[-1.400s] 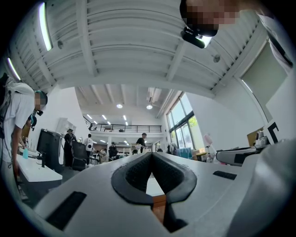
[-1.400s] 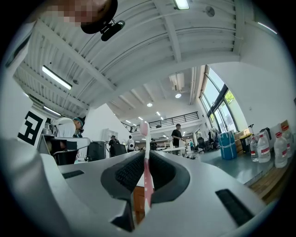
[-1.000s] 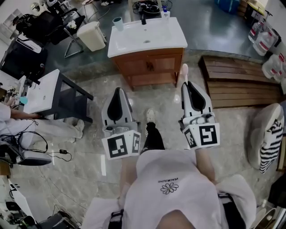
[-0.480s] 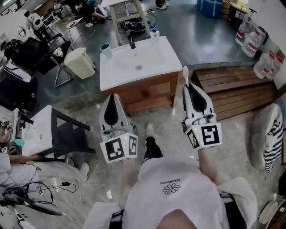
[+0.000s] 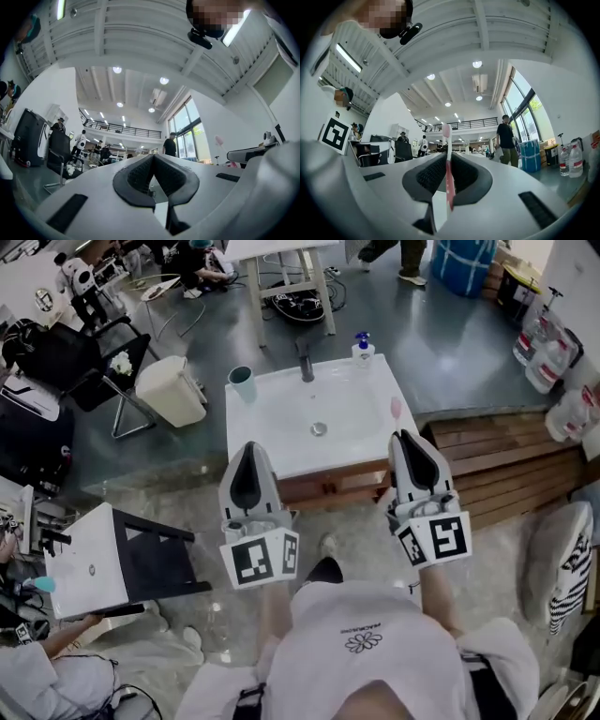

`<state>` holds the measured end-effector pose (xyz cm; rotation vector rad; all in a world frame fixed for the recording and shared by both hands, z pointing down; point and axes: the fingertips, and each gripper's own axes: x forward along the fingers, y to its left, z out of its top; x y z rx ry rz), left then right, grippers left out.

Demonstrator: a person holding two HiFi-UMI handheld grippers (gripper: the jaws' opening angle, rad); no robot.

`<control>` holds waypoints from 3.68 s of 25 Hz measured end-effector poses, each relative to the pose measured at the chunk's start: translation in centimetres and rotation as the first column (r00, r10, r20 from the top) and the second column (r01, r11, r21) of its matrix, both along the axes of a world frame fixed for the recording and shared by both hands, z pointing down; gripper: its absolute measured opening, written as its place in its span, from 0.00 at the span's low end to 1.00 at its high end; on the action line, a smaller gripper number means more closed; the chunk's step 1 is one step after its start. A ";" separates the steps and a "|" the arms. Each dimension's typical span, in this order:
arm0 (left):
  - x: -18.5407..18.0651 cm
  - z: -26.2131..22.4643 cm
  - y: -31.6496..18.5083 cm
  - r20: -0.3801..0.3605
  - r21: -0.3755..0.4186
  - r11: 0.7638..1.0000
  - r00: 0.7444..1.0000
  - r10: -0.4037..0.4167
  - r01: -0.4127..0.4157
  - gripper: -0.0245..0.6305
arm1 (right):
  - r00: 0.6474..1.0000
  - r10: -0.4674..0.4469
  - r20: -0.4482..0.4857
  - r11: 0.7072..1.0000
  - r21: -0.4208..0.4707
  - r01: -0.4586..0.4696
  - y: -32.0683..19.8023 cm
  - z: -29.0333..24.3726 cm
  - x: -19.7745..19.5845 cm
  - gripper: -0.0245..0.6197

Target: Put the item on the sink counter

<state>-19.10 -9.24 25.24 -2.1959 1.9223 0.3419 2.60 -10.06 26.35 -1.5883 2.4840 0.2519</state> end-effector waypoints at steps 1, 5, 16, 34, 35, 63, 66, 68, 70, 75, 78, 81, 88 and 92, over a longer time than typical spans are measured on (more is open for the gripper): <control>-0.6 -0.2 -1.8 0.000 0.000 1.000 1.000 0.000 0.000 0.06 | 1.000 -0.004 -0.001 1.000 -0.002 0.004 -1.8 -0.2 -0.8 0.09; -2.7 -1.2 -8.0 0.002 0.006 1.000 1.000 0.000 0.000 0.06 | 1.000 -0.006 -0.002 1.000 -0.006 0.006 -7.9 -1.0 -3.0 0.09; -4.8 -0.1 -16.0 0.011 -0.045 0.999 1.000 -0.008 0.008 0.06 | 0.999 0.030 0.031 0.995 -0.093 -0.027 -16.1 0.9 -4.5 0.09; -2.4 -0.1 -21.1 0.014 -0.046 0.995 0.996 -0.084 0.084 0.06 | 0.998 -0.045 0.037 0.992 -0.112 0.049 -22.1 1.4 -3.4 0.09; -2.2 -0.1 -21.3 0.014 -0.047 0.995 0.997 -0.082 0.082 0.06 | 0.998 -0.047 0.037 0.992 -0.113 0.050 -22.3 1.4 -3.4 0.09; 1.2 2.0 -22.7 0.077 -0.110 0.990 0.994 -0.083 0.091 0.06 | 0.987 0.121 -0.106 0.644 -0.749 -0.159 -31.2 22.7 10.1 0.09; 0.9 1.9 -22.6 0.087 -0.112 0.989 0.992 -0.092 0.101 0.06 | 0.981 0.147 -0.125 0.587 -0.787 -0.189 -31.4 25.4 11.3 0.09; 0.9 2.0 -22.5 0.090 -0.114 0.988 0.991 -0.096 0.106 0.06 | 0.978 0.151 -0.142 0.556 -0.806 -0.203 -31.6 27.0 12.0 0.09; 1.1 2.1 -22.3 0.092 -0.117 0.987 0.991 -0.099 0.109 0.06 | 0.976 0.148 -0.162 0.531 -0.820 -0.216 -31.6 28.4 12.6 0.09; 1.4 2.3 -22.2 0.099 -0.123 0.986 0.990 -0.098 0.110 0.06 | 0.970 0.124 -0.211 0.495 -0.834 -0.244 -31.9 30.7 13.0 0.09; 1.4 2.3 -22.2 0.104 -0.125 0.986 0.990 -0.096 0.108 0.06 | 0.965 0.113 -0.238 0.474 -0.840 -0.263 -32.2 31.9 13.2 0.09; 1.4 2.4 -22.3 0.107 -0.127 0.986 0.989 -0.097 0.110 0.06 | 0.960 0.100 -0.262 0.454 -0.846 -0.278 -32.5 32.8 13.2 0.09; 1.1 2.4 -22.0 0.116 -0.138 0.982 0.987 -0.111 0.127 0.06 | 0.935 0.051 -0.350 0.419 -0.843 -0.338 -32.5 34.3 13.5 0.09; 0.9 2.3 -21.8 0.118 -0.139 0.981 0.986 -0.121 0.137 0.06 | 0.930 0.046 -0.365 0.420 -0.838 -0.349 -32.6 34.6 13.6 0.09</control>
